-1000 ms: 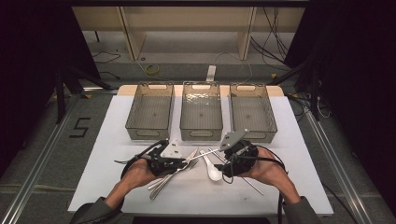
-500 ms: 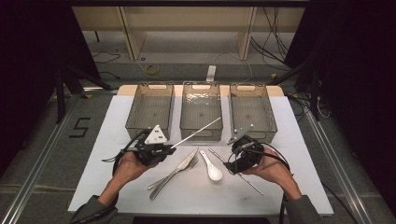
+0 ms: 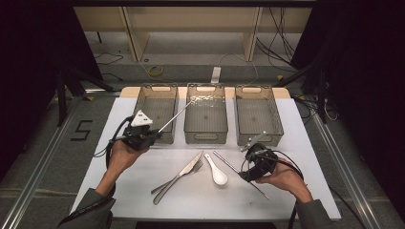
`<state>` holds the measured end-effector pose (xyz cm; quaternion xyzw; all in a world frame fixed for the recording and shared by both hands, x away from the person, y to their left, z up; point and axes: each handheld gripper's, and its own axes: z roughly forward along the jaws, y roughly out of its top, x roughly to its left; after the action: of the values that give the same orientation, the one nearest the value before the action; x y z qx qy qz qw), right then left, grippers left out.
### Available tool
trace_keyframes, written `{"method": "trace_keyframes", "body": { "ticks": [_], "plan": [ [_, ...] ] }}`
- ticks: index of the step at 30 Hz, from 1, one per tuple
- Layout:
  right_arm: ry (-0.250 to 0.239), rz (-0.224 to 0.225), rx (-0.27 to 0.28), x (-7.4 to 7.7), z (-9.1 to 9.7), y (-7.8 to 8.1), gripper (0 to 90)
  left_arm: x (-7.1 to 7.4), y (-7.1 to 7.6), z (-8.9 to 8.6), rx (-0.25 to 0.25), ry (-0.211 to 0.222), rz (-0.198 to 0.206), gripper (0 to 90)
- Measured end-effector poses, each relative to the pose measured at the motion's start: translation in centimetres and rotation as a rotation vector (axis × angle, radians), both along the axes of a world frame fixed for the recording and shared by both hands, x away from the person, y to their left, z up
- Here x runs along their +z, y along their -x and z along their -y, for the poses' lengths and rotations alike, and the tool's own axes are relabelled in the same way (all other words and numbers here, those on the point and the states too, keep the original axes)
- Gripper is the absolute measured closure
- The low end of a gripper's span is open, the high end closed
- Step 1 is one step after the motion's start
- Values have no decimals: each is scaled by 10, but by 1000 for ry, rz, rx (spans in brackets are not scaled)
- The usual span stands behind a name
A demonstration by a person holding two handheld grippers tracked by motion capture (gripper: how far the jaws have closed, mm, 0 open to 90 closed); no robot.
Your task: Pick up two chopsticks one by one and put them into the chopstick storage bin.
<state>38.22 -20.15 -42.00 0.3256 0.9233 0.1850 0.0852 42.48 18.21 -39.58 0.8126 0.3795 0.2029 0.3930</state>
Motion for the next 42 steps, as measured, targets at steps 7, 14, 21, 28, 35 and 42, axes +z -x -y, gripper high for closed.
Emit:
{"method": "trace_keyframes", "body": {
  "ticks": [7,14,21,28,35,42],
  "plan": [
    [5,-9,-4,-4,0,1,260,-1,-24,-10,82,6,-5,831],
    [19,-20,2,-8,1,3,261,-8,-49,-24,145,22,-23,831],
    [22,-31,6,-11,2,3,261,-9,-68,-33,202,34,-44,831],
    [18,-36,11,-11,2,4,261,-17,-88,-40,247,-10,-92,830],
    [21,-39,16,-12,1,4,261,-28,-97,-42,283,-20,-126,828],
    [17,-39,16,-11,1,3,261,-32,-101,-43,319,-13,-153,811]
  ]
}}
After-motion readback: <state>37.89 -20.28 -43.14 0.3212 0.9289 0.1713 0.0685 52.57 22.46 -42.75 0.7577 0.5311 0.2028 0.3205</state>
